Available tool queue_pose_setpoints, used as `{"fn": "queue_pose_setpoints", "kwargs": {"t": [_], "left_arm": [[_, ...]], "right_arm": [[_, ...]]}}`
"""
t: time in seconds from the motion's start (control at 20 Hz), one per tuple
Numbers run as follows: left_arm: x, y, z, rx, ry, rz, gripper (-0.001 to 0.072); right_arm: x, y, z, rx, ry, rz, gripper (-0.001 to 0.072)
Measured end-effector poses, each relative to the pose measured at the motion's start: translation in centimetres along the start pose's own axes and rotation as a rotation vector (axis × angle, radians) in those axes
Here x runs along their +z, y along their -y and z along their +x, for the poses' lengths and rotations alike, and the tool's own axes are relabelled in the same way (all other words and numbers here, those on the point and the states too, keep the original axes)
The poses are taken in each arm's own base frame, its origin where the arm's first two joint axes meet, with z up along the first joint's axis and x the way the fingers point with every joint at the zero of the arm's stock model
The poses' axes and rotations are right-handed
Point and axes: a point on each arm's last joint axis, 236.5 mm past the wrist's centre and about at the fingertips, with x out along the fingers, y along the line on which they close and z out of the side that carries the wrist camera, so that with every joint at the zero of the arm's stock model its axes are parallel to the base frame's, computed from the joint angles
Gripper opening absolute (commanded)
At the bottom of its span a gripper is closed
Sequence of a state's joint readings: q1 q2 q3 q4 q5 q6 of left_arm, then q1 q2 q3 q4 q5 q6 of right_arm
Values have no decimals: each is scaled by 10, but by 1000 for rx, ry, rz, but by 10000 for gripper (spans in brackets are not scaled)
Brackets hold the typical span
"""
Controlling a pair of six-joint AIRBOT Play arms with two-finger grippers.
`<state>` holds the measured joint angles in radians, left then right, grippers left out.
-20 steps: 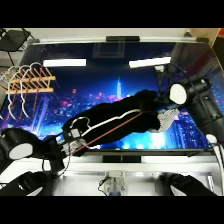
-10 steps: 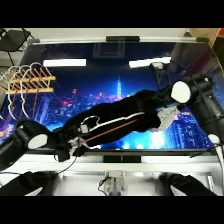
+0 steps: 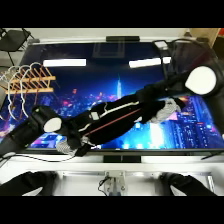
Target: Fold the shirts.
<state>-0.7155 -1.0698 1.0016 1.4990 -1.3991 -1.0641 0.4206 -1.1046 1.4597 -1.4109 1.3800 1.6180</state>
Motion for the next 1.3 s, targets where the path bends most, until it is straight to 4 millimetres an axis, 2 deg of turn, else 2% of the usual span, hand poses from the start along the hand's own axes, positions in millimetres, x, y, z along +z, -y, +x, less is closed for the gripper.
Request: {"fn": "queue_pose_setpoints", "kwargs": {"t": [0.25,0.45,0.65,0.8,0.95,1.1,1.2,1.3], "left_arm": [[-25,2,-20,-22,-48,-175,51],[-40,20,-36,-58,-77,-279,51],[-36,42,-36,-97,-93,-337,51],[-28,58,-29,-134,-117,-346,51],[-15,65,-18,-151,-116,-347,50],[-8,58,-19,-120,-93,-354,50],[-8,41,-32,-50,-65,-328,50],[-14,24,-47,20,-59,-230,50]], "right_arm": [[5,1,-14,-15,39,-26,62],[10,1,-19,-16,66,-31,62],[15,-11,-21,35,92,-30,62],[20,-31,-24,116,116,-42,61],[34,-51,-38,193,187,-56,61],[49,-58,-61,208,259,-80,62],[54,-57,-71,198,285,-91,62],[54,-57,-75,192,290,-103,62]]}}
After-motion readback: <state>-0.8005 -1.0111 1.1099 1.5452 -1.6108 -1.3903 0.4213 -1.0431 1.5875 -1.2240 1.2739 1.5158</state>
